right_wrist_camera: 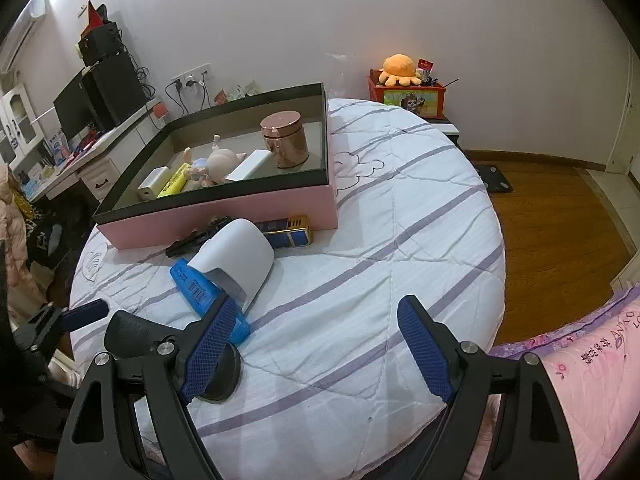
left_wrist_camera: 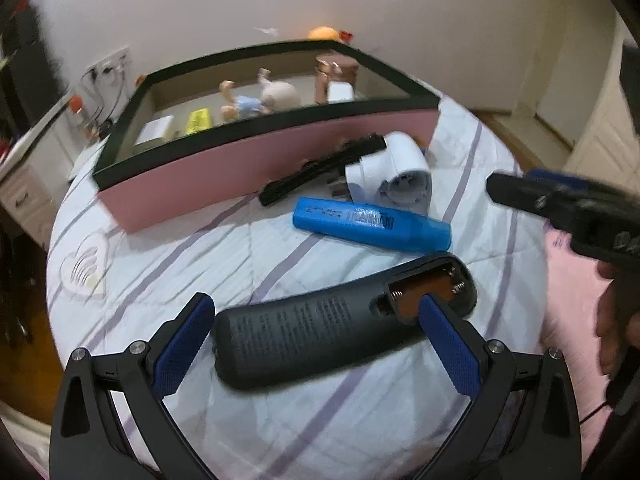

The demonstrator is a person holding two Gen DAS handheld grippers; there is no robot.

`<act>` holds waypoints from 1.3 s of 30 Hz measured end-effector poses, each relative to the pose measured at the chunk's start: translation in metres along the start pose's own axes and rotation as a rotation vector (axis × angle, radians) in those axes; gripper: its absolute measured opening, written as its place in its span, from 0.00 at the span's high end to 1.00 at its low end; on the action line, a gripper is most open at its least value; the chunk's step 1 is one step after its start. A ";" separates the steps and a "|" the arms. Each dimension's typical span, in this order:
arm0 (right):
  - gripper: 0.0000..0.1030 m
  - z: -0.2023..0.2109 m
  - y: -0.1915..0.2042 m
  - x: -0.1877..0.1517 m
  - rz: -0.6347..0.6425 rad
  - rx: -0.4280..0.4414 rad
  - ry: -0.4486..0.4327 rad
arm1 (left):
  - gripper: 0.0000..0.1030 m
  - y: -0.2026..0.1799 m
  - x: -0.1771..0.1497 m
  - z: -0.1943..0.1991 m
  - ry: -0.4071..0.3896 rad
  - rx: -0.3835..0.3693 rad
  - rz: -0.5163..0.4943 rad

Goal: Organize rigid objects
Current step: 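Grasp the black remote control with the left gripper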

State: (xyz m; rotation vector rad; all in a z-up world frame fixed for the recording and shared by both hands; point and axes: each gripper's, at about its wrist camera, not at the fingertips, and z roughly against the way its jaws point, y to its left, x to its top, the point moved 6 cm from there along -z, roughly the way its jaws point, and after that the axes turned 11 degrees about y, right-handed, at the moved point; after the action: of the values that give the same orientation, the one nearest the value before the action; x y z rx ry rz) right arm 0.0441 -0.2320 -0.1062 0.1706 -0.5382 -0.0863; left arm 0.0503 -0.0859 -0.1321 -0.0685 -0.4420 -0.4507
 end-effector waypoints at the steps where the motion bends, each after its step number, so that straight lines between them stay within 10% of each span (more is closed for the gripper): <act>1: 0.18 0.001 0.000 0.000 0.000 -0.001 -0.001 | 0.00 -0.003 0.004 -0.003 -0.001 -0.011 -0.029; 11: 0.18 0.005 -0.007 0.001 -0.026 -0.020 -0.009 | 0.00 -0.023 -0.003 -0.006 0.083 -0.110 -0.250; 20: 0.18 0.013 -0.001 0.003 -0.014 -0.014 -0.025 | 0.00 -0.047 -0.010 -0.011 0.102 -0.040 -0.415; 34: 0.18 0.011 -0.005 0.001 -0.025 -0.019 -0.018 | 0.66 -0.026 0.000 -0.004 0.089 -0.238 -0.199; 39: 0.18 0.010 -0.002 0.002 -0.019 -0.018 -0.017 | 0.74 -0.020 -0.002 -0.004 0.078 -0.247 -0.143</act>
State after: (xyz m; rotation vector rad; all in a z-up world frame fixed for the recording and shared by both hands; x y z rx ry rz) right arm 0.0401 -0.2359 -0.0971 0.1574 -0.5526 -0.1109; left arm 0.0415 -0.1041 -0.1375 -0.2581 -0.3136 -0.6454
